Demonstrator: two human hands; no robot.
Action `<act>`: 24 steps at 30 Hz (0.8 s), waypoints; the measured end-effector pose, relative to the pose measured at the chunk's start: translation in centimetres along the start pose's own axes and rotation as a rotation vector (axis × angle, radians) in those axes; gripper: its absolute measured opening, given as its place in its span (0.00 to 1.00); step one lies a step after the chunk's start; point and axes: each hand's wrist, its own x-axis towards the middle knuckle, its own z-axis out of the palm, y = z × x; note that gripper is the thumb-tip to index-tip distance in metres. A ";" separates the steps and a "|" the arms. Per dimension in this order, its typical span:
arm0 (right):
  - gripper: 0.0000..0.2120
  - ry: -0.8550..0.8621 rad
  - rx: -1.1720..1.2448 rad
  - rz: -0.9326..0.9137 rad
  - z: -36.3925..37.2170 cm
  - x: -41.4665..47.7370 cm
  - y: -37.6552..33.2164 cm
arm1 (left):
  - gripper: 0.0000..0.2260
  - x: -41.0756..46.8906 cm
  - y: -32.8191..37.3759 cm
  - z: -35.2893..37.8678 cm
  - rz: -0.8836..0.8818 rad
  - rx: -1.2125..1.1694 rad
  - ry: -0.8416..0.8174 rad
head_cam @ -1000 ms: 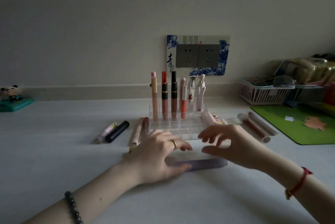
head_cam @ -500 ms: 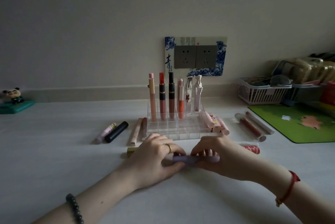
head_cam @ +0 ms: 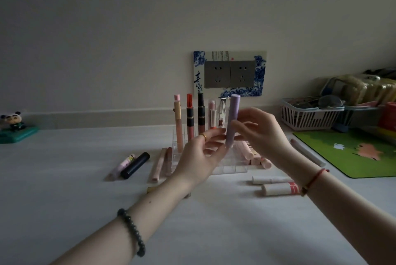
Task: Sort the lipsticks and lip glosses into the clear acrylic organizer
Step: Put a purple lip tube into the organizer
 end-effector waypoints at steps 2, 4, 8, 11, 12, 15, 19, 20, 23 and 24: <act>0.10 0.030 0.019 0.020 0.3 1.0 0.3 | 0.09 1.1 -0.3 0.5 -0.019 -0.021 0.019; 0.12 0.045 -0.005 0.017 0.5 2.0 0.7 | 0.11 2.0 -0.8 0.8 -0.028 -0.029 0.039; 0.11 0.096 -0.002 0.015 1.1 3.2 1.7 | 0.15 3.0 -1.8 1.0 -0.044 -0.031 0.065; 0.10 0.147 0.016 0.026 1.8 3.5 2.5 | 0.18 3.0 -2.6 1.1 -0.048 -0.022 0.069; 0.10 0.156 0.011 0.029 1.9 3.5 2.8 | 0.19 2.9 -2.8 1.2 -0.057 -0.020 0.065; 0.10 0.150 -0.031 0.043 2.2 3.7 3.6 | 0.21 3.0 -3.4 1.1 -0.085 0.000 0.031; 0.09 0.139 -0.069 0.078 2.4 3.7 4.5 | 0.23 3.1 -3.8 1.2 -0.097 0.021 0.007; 0.09 0.131 -0.082 0.084 2.5 3.7 4.7 | 0.22 3.1 -3.9 1.2 -0.095 0.027 0.006; 0.08 0.114 -0.130 0.089 2.7 3.5 5.1 | 0.21 3.3 -4.0 1.2 -0.091 0.031 0.004; 0.08 0.113 -0.141 0.091 2.8 3.4 5.2 | 0.21 3.3 -4.0 1.2 -0.094 0.031 -0.001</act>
